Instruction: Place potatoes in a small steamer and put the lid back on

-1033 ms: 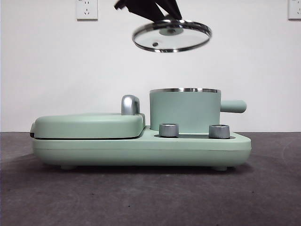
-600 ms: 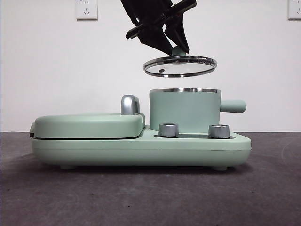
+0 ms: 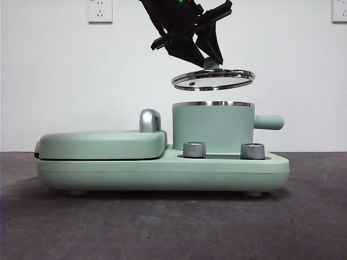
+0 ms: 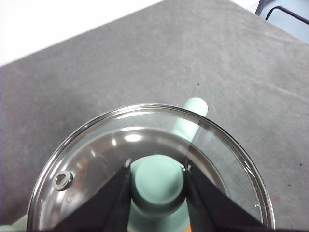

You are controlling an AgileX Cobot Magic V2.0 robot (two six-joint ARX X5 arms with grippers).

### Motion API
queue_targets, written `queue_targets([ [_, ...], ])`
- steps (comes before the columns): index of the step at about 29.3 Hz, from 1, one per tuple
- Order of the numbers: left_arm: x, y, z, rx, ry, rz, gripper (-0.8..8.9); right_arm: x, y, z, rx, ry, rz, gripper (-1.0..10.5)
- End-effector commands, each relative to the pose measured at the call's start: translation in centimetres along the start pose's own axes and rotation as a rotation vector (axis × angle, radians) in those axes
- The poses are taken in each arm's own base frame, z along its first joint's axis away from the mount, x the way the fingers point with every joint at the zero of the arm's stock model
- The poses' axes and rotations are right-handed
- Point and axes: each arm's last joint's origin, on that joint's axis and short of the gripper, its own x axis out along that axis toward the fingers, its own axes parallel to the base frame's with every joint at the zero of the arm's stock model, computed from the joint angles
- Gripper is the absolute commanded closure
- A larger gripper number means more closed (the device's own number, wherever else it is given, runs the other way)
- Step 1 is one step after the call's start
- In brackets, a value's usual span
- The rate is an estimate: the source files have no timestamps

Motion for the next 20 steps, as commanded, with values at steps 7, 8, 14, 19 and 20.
queue_targets([
  [7, 0.4, -0.5, 0.7, 0.061, -0.042, -0.01, 7.99, -0.1, 0.2, 0.2, 0.009, -0.007, 0.013, 5.6],
  [8, 0.6, -0.4, 0.6, 0.061, -0.039, -0.01, 7.99, -0.1, 0.2, 0.2, 0.009, -0.007, 0.013, 5.6],
  [14, 2.7, -0.2, -0.7, 0.056, -0.001, -0.01, 7.99, -0.1, 0.2, 0.2, 0.01, -0.007, 0.013, 5.6],
  [19, 3.1, -0.1, -1.0, 0.055, 0.009, -0.011, 7.99, -0.1, 0.2, 0.2, 0.01, -0.007, 0.013, 5.6],
  [20, 3.1, -0.1, -1.0, 0.055, 0.01, -0.011, 7.99, -0.1, 0.2, 0.2, 0.009, -0.007, 0.013, 5.6],
])
